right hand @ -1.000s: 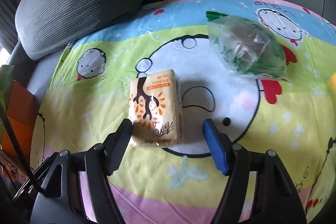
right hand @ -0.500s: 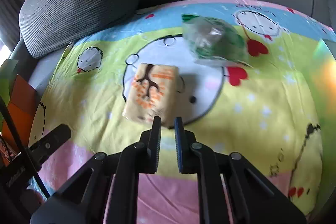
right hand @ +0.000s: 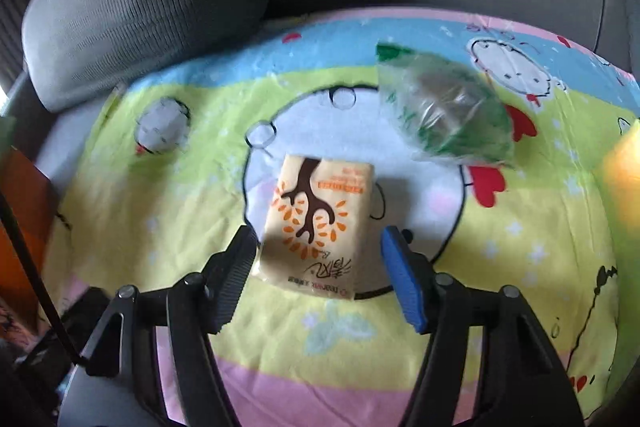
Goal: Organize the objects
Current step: 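Close the right tool on the tan tissue pack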
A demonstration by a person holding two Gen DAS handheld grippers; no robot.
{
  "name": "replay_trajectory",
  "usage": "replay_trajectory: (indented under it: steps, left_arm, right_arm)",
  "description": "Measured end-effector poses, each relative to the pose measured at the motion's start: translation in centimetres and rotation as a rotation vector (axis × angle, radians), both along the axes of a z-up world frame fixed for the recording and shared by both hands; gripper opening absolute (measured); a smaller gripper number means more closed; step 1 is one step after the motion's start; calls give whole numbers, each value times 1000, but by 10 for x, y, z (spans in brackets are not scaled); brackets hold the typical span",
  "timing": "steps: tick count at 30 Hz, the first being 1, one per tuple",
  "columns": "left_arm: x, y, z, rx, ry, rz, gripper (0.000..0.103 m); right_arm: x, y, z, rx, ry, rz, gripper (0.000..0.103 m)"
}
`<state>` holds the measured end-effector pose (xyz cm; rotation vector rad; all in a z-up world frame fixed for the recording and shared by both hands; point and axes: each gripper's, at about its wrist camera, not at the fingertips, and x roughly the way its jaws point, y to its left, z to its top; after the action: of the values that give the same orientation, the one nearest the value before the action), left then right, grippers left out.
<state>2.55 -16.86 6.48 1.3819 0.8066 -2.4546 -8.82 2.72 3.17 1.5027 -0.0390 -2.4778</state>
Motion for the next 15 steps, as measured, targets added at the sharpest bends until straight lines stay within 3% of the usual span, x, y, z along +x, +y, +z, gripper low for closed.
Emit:
replay_trajectory:
  steps: [6, 15]
  left_arm:
    - [-4, 4, -3, 11, -10, -21, 83]
    - [-12, 29, -5, 18, -18, -107, 83]
  right_arm:
    - [9, 6, 2, 52, 44, 5, 48]
    - [39, 57, 3, -41, -78, -4, 48]
